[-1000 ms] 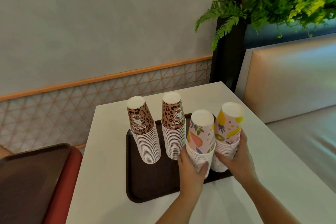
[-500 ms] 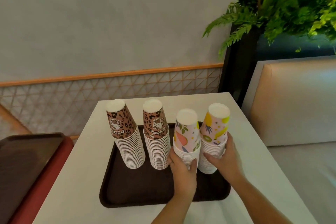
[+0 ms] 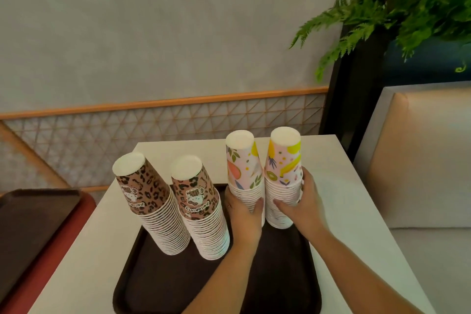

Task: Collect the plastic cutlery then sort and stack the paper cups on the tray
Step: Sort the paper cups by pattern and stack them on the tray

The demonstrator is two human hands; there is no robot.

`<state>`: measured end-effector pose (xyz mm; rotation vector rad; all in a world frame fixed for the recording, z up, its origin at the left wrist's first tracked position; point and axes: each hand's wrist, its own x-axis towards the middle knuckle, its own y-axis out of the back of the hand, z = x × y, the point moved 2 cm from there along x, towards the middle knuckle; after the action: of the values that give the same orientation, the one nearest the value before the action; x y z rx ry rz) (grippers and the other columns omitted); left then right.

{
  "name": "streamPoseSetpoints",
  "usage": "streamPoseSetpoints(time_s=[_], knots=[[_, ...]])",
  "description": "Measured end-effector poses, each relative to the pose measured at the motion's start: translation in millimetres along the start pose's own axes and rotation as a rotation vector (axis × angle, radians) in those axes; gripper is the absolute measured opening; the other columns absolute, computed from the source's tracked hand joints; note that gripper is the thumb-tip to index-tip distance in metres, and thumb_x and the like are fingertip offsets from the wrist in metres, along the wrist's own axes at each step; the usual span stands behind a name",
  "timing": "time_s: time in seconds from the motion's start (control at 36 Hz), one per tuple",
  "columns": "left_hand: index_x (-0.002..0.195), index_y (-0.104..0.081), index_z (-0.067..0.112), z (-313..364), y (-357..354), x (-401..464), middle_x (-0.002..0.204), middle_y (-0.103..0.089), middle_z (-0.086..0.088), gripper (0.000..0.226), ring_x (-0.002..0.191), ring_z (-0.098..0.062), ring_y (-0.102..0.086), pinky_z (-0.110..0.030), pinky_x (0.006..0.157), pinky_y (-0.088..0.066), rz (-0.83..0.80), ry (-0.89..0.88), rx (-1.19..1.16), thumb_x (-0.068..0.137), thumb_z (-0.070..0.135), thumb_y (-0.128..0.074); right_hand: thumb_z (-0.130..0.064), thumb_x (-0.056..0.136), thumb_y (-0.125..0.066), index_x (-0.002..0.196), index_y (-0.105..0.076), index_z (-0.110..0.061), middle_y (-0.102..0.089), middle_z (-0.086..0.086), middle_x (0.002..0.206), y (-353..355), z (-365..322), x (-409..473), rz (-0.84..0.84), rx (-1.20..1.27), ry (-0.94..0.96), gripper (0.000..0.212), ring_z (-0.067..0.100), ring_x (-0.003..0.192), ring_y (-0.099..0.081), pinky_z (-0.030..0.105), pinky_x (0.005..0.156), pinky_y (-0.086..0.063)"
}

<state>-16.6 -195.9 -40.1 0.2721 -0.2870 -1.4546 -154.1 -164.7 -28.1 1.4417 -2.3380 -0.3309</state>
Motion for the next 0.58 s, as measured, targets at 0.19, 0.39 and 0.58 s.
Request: streamPoseSetpoints(time_s=[0.19,0.39,0.58], knots=[[0.143,-0.025,0.007,-0.3,-8.4,22.7,0.145,-0.034,-0.010,0.078,0.136,-0.024,-0.032,-0.029,0.109,-0.028,-0.020,0.009,-0.052,0.080,0.012,-0.070,-0.025,0.062,-0.082,0.136,-0.032,-0.028,-0.048,-0.005,0.134,-6.4,8.6,22.7,0.008,0.020,-0.002,0.090,0.014,0.119,-0.050,0.030,0.090,-0.046],[0.143,-0.026,0.011,-2.9,-12.8,33.8,0.144,-0.035,-0.007,0.076,0.134,-0.020,-0.033,-0.023,0.103,-0.028,-0.040,0.008,-0.084,0.080,0.012,-0.070,-0.029,0.064,-0.081,0.138,-0.030,-0.028,-0.045,-0.005,0.137,-9.8,11.5,27.3,0.023,0.016,-0.005,0.089,0.014,0.121,-0.049,0.030,0.091,-0.045],[0.147,-0.019,0.012,-1.4,-10.9,24.4,0.150,-0.024,-0.008,0.082,0.139,-0.020,-0.026,-0.023,0.104,-0.026,-0.033,0.028,-0.057,0.082,0.016,-0.069,-0.029,0.067,-0.080,0.140,-0.027,-0.028,-0.040,-0.005,0.142,-8.0,13.6,21.4,0.023,0.006,-0.005,0.091,0.014,0.125,-0.045,0.025,0.091,-0.041]])
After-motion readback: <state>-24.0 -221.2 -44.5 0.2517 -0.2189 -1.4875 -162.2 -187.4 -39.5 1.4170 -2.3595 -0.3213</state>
